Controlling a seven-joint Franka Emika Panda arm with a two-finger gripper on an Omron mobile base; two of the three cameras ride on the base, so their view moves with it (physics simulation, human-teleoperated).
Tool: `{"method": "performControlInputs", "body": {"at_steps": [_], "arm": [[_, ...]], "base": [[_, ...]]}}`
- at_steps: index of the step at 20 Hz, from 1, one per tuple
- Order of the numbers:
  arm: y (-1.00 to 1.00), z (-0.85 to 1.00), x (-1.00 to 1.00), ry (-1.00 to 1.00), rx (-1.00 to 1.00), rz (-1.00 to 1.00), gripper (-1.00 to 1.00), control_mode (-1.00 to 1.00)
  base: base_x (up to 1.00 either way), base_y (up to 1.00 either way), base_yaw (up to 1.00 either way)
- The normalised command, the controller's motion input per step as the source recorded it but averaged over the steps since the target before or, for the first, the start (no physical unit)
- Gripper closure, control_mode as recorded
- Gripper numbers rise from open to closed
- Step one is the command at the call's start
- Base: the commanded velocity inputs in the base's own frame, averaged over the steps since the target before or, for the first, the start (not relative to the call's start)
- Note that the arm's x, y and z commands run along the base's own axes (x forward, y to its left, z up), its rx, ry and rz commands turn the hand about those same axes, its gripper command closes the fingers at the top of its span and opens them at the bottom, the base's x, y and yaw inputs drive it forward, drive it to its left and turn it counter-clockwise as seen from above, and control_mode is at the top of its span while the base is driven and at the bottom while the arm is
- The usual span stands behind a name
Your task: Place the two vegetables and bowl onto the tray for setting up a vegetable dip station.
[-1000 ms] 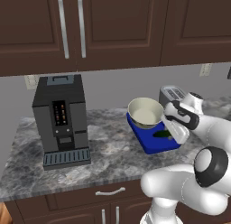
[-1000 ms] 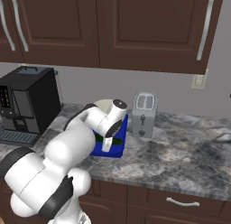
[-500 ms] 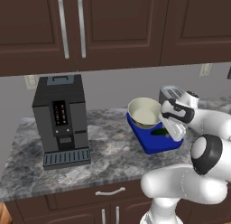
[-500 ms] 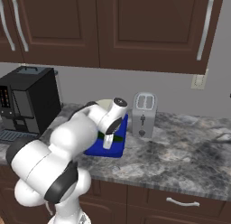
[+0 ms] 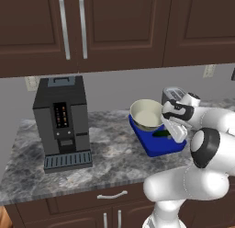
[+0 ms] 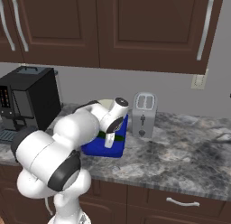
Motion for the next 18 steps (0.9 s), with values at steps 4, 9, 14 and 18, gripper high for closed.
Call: {"method": "performControlInputs", "body": {"at_steps": [4, 9, 14, 18], "arm": [[-0.02, -0.05, 0.13, 0.00, 0.00, 0.00, 1.00, -1.00], [-0.01, -0.05, 0.12, 0.00, 0.00, 0.00, 1.00, -1.00], [0.00, -0.06, 0.06, 0.00, 0.00, 0.00, 1.00, -1.00], [0.00, -0.05, 0.00, 0.00, 0.00, 0.00, -1.00, -1.00]], "base": [[0.00, 0.00, 0.00], [0.00, 0.00, 0.00], [0.00, 0.00, 0.00], [0.00, 0.00, 0.00]]}}
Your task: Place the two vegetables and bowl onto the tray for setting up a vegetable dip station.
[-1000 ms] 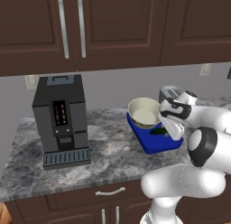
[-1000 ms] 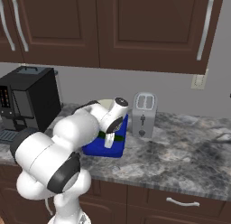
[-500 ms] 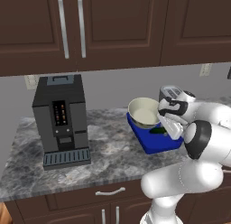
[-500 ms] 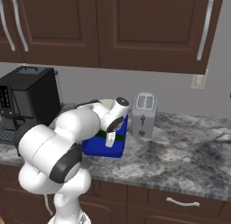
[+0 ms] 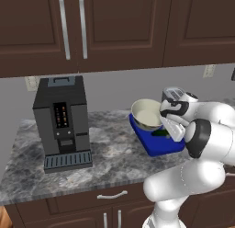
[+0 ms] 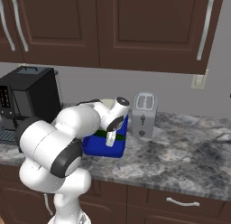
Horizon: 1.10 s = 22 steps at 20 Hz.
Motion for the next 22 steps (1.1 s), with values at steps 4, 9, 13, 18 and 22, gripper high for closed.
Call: {"method": "performControlInputs", "body": {"at_steps": [4, 9, 13, 18, 22], "arm": [[0.00, -0.01, 0.00, 0.00, 0.00, 0.00, -1.00, -1.00], [0.00, 0.00, -0.06, 0.00, 0.00, 0.00, -1.00, -1.00], [0.00, 0.00, -0.08, 0.00, 0.00, 0.00, -1.00, -1.00], [0.00, 0.10, -0.18, 0.00, 0.00, 0.00, -1.00, -1.00], [0.00, 0.30, -0.24, 0.00, 0.00, 0.00, -1.00, -1.00]], "base": [[0.00, 0.00, 0.00], [0.00, 0.00, 0.00], [0.00, 0.00, 0.00], [0.00, 0.00, 0.00], [0.00, 0.00, 0.00]]}}
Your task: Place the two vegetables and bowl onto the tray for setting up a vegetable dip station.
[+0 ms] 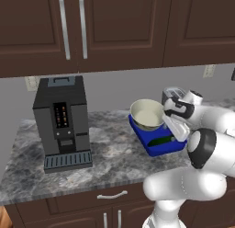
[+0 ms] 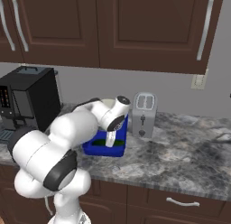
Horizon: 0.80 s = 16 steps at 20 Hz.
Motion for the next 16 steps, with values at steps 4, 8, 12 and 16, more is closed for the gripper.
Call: {"method": "performControlInputs", "body": {"at_steps": [4, 8, 12, 16], "arm": [[0.00, 0.29, -0.36, 0.00, 0.00, -0.05, -1.00, -1.00], [0.00, 0.25, -0.44, 0.03, 0.00, -0.20, -1.00, -1.00], [0.00, 0.23, -0.39, 0.07, 0.00, -0.24, -1.00, -1.00], [0.03, 0.16, -0.37, 0.12, -0.04, -0.31, -1.00, -1.00]], "base": [[0.00, 0.00, 0.00], [0.00, 0.00, 0.00], [0.00, 0.00, 0.00], [0.00, 0.00, 0.00]]}}
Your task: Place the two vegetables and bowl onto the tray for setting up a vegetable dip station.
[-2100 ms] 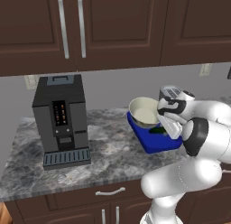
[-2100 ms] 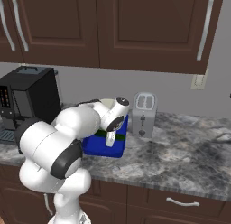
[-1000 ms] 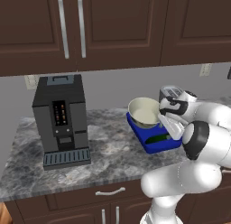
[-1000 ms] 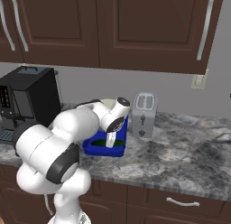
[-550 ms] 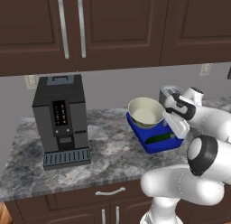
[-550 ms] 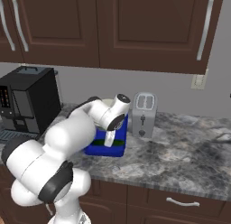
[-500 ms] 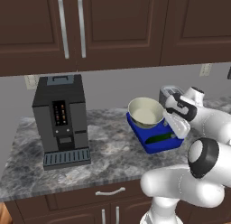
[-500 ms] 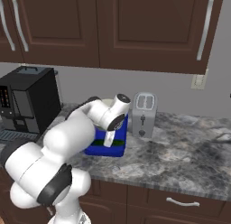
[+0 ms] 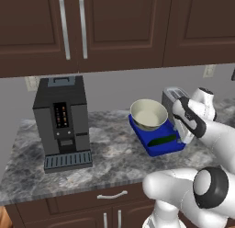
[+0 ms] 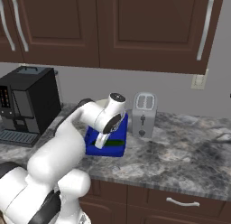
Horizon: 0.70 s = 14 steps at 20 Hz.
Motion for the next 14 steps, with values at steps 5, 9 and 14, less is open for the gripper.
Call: {"method": "performControlInputs", "body": {"at_steps": [5, 9, 14], "arm": [[0.06, 0.16, -0.34, 0.24, 0.02, -0.42, -1.00, -1.00], [0.11, 0.10, -0.30, 0.20, 0.00, -0.54, -1.00, -1.00], [0.14, 0.11, -0.28, 0.18, 0.00, -0.43, -1.00, -1.00]], "base": [[0.00, 0.00, 0.00], [0.00, 0.00, 0.00], [0.00, 0.00, 0.00]]}}
